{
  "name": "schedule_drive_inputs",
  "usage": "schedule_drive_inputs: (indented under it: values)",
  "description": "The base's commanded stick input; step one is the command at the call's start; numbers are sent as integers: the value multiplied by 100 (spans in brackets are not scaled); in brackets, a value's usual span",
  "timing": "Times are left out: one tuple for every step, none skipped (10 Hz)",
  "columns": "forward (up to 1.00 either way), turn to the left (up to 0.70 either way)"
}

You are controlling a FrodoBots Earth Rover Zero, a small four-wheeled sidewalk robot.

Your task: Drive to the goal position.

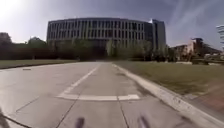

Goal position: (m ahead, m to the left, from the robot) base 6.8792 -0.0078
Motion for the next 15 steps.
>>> schedule_drive_inputs:
  values:
    - [70, 27]
    - [70, 25]
    - [70, 0]
    - [70, 0]
    - [70, 0]
    - [70, 0]
    - [70, 0]
    - [70, 0]
    - [70, 0]
    - [70, 0]
    - [70, 0]
    - [70, 0]
    - [70, 0]
    - [70, 0]
    - [70, 0]
